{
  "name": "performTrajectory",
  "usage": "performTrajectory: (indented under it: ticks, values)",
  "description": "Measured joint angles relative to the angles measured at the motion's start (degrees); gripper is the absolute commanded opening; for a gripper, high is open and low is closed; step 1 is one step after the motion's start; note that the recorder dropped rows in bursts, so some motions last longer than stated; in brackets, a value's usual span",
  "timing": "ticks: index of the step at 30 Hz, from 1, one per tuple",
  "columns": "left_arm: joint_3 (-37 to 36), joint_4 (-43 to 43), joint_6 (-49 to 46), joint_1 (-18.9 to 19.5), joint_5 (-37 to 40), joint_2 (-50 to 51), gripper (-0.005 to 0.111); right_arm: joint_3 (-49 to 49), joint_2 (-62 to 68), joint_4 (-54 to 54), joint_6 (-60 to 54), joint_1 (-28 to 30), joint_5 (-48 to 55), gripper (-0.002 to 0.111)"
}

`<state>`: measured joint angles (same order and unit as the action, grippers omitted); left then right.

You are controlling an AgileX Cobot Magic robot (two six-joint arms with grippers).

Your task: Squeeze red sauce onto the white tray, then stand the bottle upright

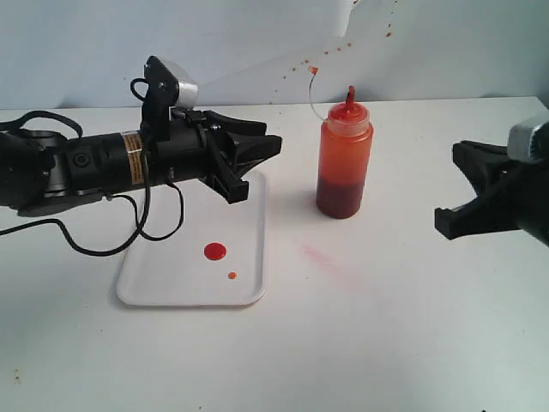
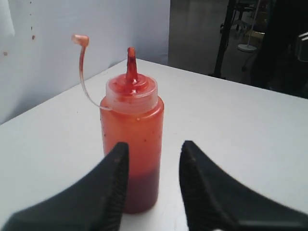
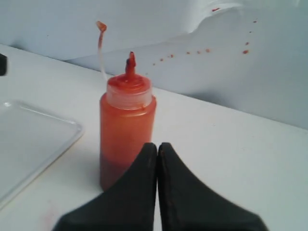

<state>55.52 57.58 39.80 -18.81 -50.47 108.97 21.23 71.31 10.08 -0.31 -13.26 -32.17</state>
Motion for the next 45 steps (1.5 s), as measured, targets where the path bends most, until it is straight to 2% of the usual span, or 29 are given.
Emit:
performTrajectory:
  ticks: [3, 9, 13, 18, 22, 24, 27, 33, 37, 42, 45]
  values:
    - [0.0, 3.12, 0.55, 0.97, 2.04, -2.25, -0.001, -3.82, 1.41, -4.82, -6.8, 0.0, -8.39, 0.0]
    - [-2.66, 2.86, 2.77, 3.12, 9.13, -10.03, 0.0, -6.06, 5.19, -14.2, -10.02, 0.0, -17.5, 0.0]
    - [-6.15, -3.8, 1.25, 3.44, 10.72, -15.88, 0.0, -6.06, 7.15, -20.65, -10.24, 0.0, -20.21, 0.0]
    - [-12.55, -17.39, -7.81, 3.44, 10.99, -24.42, 0.0, -6.15, 7.65, -23.66, -10.24, 0.0, -21.58, 0.0]
    - [-20.19, -31.91, -17.69, 3.44, 7.95, -31.3, 0.0, -6.15, 7.65, -23.91, -10.24, 0.0, -21.87, 0.0]
    - [-24.39, -36.47, -20.73, 3.44, 4.98, -34.32, 0.0, -6.15, 7.65, -23.91, -10.24, 0.0, -21.87, 0.0]
    - [-30.46, -39.73, -22.83, 3.44, 1.19, -38.94, 0.0, -6.15, 7.69, -23.91, -10.24, 0.0, -21.87, 0.0]
    - [-36.68, -41.22, -23.26, 3.44, 0.64, -47.63, 0.0, -6.15, 7.69, -23.91, -8.86, 0.0, -21.87, 0.0]
    - [-39.26, -42.83, -23.3, 3.44, 4.61, -53.93, 0.0, -6.15, 7.69, -23.91, -8.12, 0.0, -21.87, 0.0]
    - [-39.92, -45.88, -22.84, 3.44, 16.96, -63.6, 0.0, -6.15, 7.69, -23.91, -8.13, 0.0, -21.87, 0.0]
    - [-39.92, -46.08, -21.62, 3.44, 21.55, -68.65, 0.0, -6.15, 7.69, -23.91, -8.13, 0.0, -21.87, 0.0]
